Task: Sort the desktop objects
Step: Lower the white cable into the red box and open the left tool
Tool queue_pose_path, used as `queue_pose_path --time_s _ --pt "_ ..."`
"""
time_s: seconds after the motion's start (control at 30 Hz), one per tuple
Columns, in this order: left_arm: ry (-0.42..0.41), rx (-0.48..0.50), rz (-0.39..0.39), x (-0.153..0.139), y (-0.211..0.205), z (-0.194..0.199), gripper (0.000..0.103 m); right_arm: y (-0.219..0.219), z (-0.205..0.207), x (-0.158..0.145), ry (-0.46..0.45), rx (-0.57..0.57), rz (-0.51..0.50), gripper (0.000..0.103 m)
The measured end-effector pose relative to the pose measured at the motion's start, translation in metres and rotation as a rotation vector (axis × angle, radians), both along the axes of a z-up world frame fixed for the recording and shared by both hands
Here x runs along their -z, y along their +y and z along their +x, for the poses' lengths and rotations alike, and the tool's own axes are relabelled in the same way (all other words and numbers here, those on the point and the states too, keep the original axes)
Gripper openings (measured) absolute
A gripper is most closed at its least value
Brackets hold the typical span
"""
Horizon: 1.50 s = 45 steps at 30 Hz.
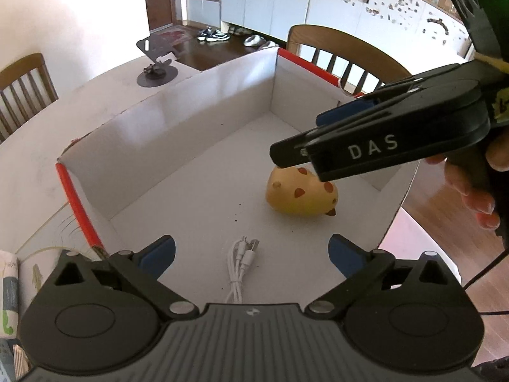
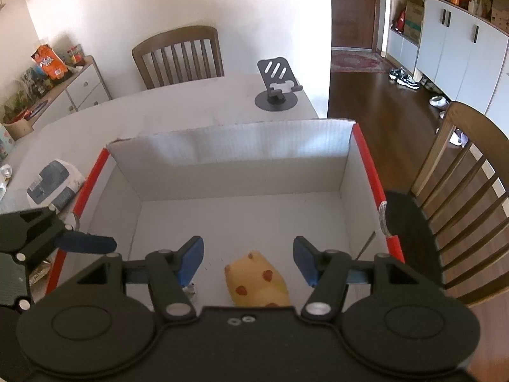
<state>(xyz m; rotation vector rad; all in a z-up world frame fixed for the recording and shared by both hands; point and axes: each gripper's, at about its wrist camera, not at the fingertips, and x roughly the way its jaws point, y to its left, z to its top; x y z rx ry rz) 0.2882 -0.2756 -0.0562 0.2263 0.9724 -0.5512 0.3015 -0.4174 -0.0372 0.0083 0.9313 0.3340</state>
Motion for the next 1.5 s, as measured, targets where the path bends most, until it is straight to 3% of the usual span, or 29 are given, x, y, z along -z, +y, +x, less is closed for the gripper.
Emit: queue_pose_path --time_s 0.27,0.63,1.03,1.13,1.5 --pt "-0.048 -0.019 0.017 -0.007 0.001 -0.007 0.103 0.004 0.000 -0.001 -0.005 0.002 0.008 0.062" --pt "-0.169 -0.045 -0.032 -0.037 0.014 -0.032 0.103 0.011 -0.011 -0.022 -0.048 -0.011 0.047 0.062" --pt "-0.260 -0.127 -0.093 -0.066 0.072 -0.060 0.103 0.040 -0.047 -0.059 -0.127 -0.014 0.097 0.063" --pt "-0.278 -0.144 -0.103 -0.072 0.090 -0.069 0.103 0.051 -0.056 -0.065 -0.137 -0.006 0.106 0.072" --pt "-0.296 -0.196 -0.155 -0.080 0.163 -0.098 0.103 0.105 -0.088 -0.074 -0.167 0.021 0.111 0.075"
